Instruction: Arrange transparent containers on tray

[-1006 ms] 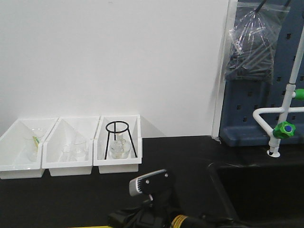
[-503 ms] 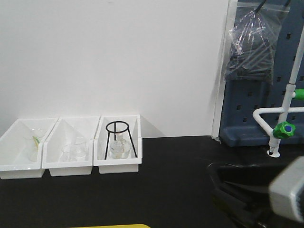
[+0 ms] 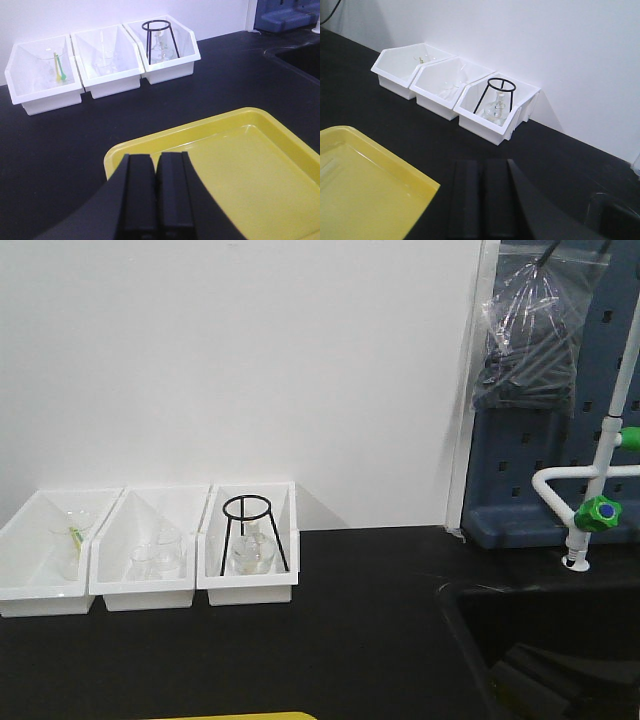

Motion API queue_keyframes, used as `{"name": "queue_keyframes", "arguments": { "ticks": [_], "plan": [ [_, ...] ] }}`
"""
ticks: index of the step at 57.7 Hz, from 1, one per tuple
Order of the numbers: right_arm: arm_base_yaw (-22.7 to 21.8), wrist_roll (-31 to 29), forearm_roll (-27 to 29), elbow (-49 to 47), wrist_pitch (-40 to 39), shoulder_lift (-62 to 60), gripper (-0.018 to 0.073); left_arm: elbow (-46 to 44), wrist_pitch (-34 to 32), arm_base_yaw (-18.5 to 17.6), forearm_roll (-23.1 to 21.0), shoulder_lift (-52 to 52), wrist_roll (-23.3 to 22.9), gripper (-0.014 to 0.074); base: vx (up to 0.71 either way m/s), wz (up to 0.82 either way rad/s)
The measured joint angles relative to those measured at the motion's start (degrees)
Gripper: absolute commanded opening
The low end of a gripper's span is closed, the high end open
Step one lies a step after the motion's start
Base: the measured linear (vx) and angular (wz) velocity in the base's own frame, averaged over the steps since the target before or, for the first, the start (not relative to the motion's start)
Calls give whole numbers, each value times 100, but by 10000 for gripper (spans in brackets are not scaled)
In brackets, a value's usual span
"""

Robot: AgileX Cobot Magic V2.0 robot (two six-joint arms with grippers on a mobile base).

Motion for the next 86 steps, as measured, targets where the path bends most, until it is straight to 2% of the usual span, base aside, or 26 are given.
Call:
{"name": "queue_keyframes", "arguments": {
  "ticks": [26,35,42,47,58,64,86],
  "plan": [
    [0,0,0,0,0,0,-11,0,11,0,0,0,5,-6,0,0],
    [0,0,0,0,4,0,-11,109,-90,224,400,-300,141,-6,0,0],
    [0,0,0,0,4,0,-11,624,-585,616,771,-537,169,-6,0,0],
    [0,0,0,0,4,0,-11,1174,-1078,775,861,-536,174,-6,0,0],
    [0,0,0,0,5,0,-11,2698,-2533,827,904,-536,158,-6,0,0],
    [0,0,0,0,5,0,-11,3030,-3133,827,840,-530,-10,-6,0,0],
    [0,0,0,0,5,0,-11,3030,-3339,827,840,-530,-89,-6,0,0]
  ]
}}
